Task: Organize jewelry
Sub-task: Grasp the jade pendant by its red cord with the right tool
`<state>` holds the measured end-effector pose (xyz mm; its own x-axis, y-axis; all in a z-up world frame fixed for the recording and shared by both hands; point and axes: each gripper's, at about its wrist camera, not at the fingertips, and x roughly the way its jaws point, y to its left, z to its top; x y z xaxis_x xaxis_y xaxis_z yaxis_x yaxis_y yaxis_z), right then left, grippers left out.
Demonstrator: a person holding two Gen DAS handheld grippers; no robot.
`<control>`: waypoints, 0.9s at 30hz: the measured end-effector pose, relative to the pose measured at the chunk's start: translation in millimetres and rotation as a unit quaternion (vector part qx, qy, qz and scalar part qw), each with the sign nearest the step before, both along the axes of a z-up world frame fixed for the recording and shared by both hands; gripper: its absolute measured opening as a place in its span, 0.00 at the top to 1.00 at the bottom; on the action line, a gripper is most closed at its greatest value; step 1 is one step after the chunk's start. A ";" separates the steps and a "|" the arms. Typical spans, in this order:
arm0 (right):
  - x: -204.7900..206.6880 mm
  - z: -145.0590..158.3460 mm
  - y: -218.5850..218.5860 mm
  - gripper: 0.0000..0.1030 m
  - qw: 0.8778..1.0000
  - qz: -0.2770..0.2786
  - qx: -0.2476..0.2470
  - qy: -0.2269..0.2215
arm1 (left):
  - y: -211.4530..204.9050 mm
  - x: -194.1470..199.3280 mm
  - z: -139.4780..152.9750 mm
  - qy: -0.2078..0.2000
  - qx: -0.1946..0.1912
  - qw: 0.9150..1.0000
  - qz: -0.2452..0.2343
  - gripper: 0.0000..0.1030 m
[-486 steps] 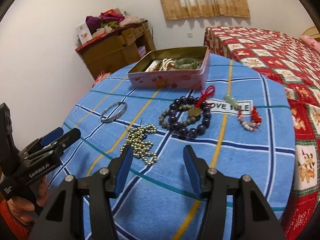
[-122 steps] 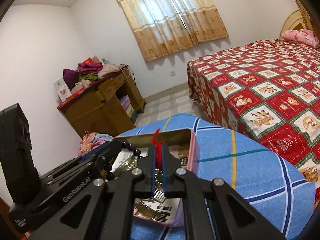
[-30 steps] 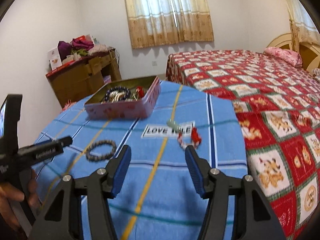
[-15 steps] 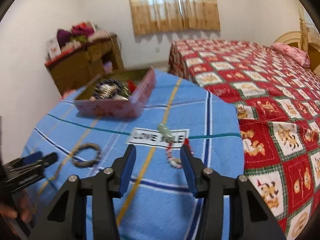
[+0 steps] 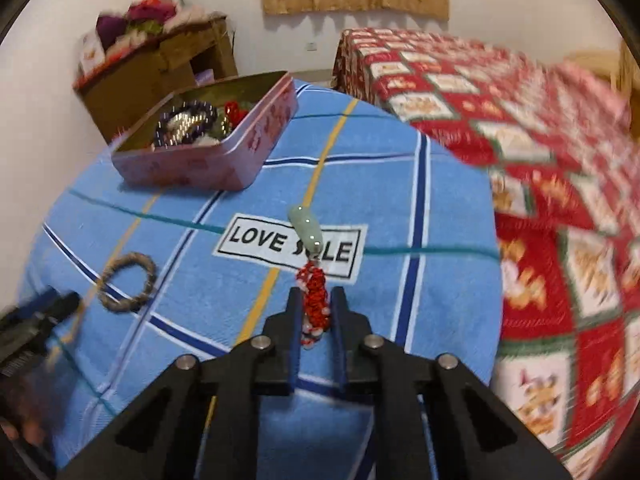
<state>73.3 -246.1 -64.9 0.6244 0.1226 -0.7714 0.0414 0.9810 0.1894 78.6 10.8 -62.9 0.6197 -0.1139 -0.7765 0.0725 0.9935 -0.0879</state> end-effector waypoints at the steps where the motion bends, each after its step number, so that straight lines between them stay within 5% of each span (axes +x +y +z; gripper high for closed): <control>1: -2.3 0.9 -1.1 0.88 1.000 -0.001 0.006 -0.001 | -0.3 0.4 -0.1 0.000 0.000 1.000 -0.001 0.32; 12: -36.1 44.4 -0.3 0.89 0.993 0.019 0.078 -0.087 | -6.2 -1.2 4.0 -0.011 -0.013 0.999 -0.032 0.32; 21: -40.4 87.8 -11.8 0.89 0.967 0.053 0.207 -0.140 | -28.5 -4.6 11.2 -0.031 -0.007 0.995 -0.092 0.32; 27: -47.3 105.1 -7.2 0.89 0.961 0.062 0.210 -0.167 | -38.7 3.0 7.4 -0.019 0.004 0.993 -0.113 0.32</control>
<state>26.0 -253.3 40.2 0.7889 0.4696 -0.3964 -0.2031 0.8081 0.5530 81.5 -27.9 -55.5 0.6082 -0.2472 -0.7543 0.2972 0.9521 -0.0724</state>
